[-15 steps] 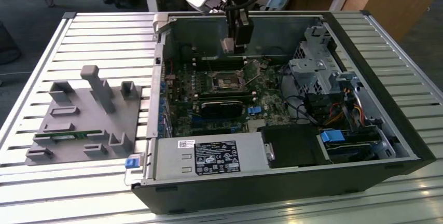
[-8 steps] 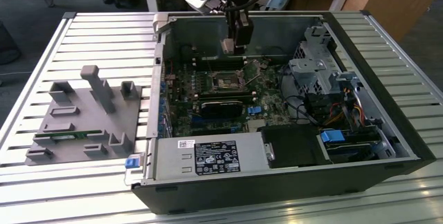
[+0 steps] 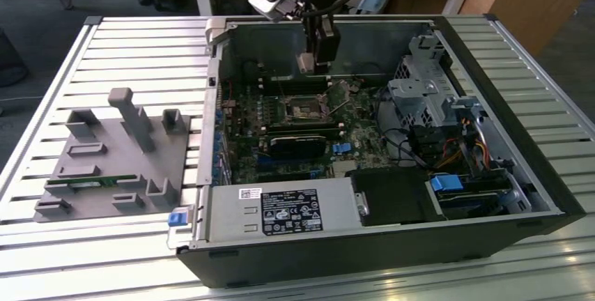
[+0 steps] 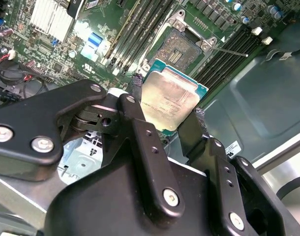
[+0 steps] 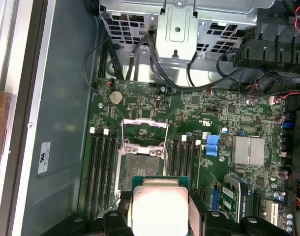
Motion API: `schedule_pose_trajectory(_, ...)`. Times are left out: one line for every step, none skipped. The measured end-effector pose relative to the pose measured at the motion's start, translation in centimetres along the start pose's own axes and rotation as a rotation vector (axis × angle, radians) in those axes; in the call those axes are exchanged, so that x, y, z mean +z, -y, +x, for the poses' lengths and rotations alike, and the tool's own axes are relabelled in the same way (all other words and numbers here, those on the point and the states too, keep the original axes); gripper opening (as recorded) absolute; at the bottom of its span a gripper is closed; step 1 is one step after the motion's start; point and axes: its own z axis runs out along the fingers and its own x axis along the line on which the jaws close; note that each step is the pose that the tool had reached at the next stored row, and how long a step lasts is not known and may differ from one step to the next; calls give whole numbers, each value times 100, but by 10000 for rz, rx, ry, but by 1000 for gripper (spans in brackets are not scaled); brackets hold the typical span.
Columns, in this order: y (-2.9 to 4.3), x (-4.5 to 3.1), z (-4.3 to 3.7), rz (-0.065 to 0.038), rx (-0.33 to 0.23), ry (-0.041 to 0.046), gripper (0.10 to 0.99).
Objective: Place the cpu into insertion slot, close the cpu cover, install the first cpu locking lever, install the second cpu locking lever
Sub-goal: 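Place the cpu into insertion slot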
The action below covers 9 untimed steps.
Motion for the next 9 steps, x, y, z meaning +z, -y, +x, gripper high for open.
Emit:
schedule_pose_trajectory(0, 3, 0, 0, 0, 0, 541)
schedule_pose_trajectory(1, 7, 0, 1, 0, 1, 541)
schedule_pose_trajectory(1, 10, 0, 1, 0, 1, 541)
schedule_pose_trajectory(1, 14, 0, 0, 1, 0, 541)
schedule_pose_trajectory(1, 17, 0, 1, 0, 1, 541)
schedule_pose_trajectory(2, 20, 0, 1, 0, 1, 541)
schedule_pose_trajectory(2, 23, 0, 0, 0, 1, 541)
schedule_pose_trajectory(2, 27, 0, 1, 1, 1, 541)
schedule_pose_trajectory(3, 30, -1, 1, 0, 1, 541)
